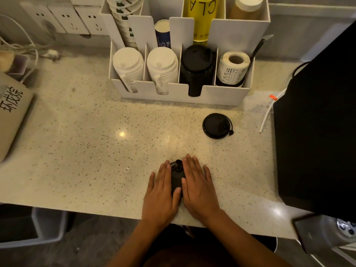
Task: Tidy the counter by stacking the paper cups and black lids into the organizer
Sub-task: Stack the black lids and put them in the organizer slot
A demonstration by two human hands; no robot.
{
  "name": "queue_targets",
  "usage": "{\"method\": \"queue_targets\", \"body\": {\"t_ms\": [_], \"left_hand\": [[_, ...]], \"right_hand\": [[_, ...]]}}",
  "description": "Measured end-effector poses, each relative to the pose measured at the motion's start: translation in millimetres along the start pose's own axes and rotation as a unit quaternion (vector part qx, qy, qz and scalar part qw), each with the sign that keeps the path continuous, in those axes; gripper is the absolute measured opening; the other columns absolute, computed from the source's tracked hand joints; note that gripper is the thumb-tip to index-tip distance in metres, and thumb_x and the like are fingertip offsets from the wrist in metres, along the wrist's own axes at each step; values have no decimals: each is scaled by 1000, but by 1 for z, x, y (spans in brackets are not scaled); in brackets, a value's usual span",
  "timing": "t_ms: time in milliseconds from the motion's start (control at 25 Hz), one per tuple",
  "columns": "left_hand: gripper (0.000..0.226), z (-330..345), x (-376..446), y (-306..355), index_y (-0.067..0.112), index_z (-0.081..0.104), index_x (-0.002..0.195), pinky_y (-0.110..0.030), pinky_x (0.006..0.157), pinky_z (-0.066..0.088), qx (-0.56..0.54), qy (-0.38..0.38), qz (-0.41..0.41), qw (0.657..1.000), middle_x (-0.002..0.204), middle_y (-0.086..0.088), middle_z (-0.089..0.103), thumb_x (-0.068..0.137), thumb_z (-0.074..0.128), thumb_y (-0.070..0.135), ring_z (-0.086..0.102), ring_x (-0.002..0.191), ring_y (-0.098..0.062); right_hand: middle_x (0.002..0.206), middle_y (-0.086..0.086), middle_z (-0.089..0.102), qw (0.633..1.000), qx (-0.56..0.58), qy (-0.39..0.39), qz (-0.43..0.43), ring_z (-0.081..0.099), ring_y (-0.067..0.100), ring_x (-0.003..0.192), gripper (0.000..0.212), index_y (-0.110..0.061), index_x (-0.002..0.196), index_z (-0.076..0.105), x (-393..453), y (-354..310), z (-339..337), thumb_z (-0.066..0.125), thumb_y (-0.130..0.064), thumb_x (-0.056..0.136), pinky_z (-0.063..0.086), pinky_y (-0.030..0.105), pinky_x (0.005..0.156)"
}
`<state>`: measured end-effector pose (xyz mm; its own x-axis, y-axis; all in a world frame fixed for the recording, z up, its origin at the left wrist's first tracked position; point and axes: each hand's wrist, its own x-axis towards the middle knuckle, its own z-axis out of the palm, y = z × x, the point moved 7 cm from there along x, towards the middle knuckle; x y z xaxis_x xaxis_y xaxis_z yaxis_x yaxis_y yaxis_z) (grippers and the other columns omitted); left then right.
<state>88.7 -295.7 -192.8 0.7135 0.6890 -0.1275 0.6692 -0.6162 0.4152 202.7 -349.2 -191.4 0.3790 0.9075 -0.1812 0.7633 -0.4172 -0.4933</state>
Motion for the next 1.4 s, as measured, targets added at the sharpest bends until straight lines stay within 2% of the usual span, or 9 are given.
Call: {"method": "queue_targets", "body": {"t_ms": [80, 280, 400, 560, 800, 920, 1040, 1240, 1400], "left_hand": [[68, 1, 1, 0, 11, 10, 160, -43, 125, 10, 8, -2, -3, 1000, 168, -5, 15, 104, 19, 48, 10, 155, -14], [68, -1, 1, 1, 12, 8, 160, -44, 125, 12, 10, 0, -4, 1000, 168, -3, 13, 104, 20, 48, 9, 155, -13], [69, -3, 2, 2, 15, 3, 161, -42, 125, 11, 4, 8, -3, 1000, 169, 0, 12, 103, 19, 49, 7, 155, -12], [70, -1, 1, 0, 17, 0, 161, -41, 125, 11, -2, 9, -3, 1000, 169, 2, 10, 102, 23, 48, 7, 155, -10], [70, 0, 1, 0, 17, 2, 161, -40, 125, 10, -12, 17, 1, 1000, 169, 3, 10, 102, 25, 48, 8, 155, -10], [70, -1, 1, -2, 18, 2, 161, -40, 125, 10, -14, 18, 2, 1000, 169, 3, 10, 103, 25, 50, 7, 155, -10], [70, -1, 1, -3, 19, 3, 161, -41, 124, 11, -16, 21, 2, 1000, 169, 4, 12, 104, 26, 51, 7, 155, -9], [68, -3, 0, -2, 22, 4, 161, -42, 125, 13, -26, 32, 2, 999, 168, 4, 15, 104, 27, 51, 9, 154, -8], [67, -7, 0, -2, 21, 10, 161, -45, 124, 17, -56, 40, 5, 998, 167, 5, 18, 104, 29, 50, 12, 154, -8]], "right_hand": [[167, -1, 10, 1000, 2, -5, -3, -3, 12, 154, 58, -21, 159, 5, -1, -3, -4, 13, -37, 103, 6, 44, 125], [132, 10, 64, 994, -4, 95, -48, 51, 29, 127, 42, -10, 128, 63, 36, -7, -66, 47, -31, 95, 49, 50, 98], [143, 15, 51, 994, -49, 97, -17, 39, 35, 135, 50, -12, 134, 58, 80, 13, -109, 64, -32, 88, 41, 53, 106], [157, 14, 27, 986, -148, -20, 77, 21, 40, 143, 82, -23, 149, 34, 118, 55, -128, 74, -42, 79, 31, 56, 112], [141, 16, 44, 981, -139, -79, 108, 46, 36, 123, 73, -19, 144, 38, 125, 71, -130, 74, -33, 82, 49, 49, 95], [135, 13, 47, 991, -7, -36, 127, 51, 33, 117, 74, -25, 139, 39, 103, 62, -128, 79, -38, 78, 53, 45, 90], [130, 5, 52, 956, 240, -12, 170, 55, 23, 113, 76, -43, 140, 39, 62, 48, -116, 78, -50, 75, 51, 37, 88], [101, -23, 59, 912, 352, -32, 207, 60, -2, 89, 57, -65, 120, 47, 1, 24, -96, 71, -69, 69, 43, 15, 68], [99, -9, 74, 850, 452, -43, 267, 73, 8, 83, 62, -52, 114, 57, -22, 23, -85, 67, -82, 61, 56, 30, 76]]}}
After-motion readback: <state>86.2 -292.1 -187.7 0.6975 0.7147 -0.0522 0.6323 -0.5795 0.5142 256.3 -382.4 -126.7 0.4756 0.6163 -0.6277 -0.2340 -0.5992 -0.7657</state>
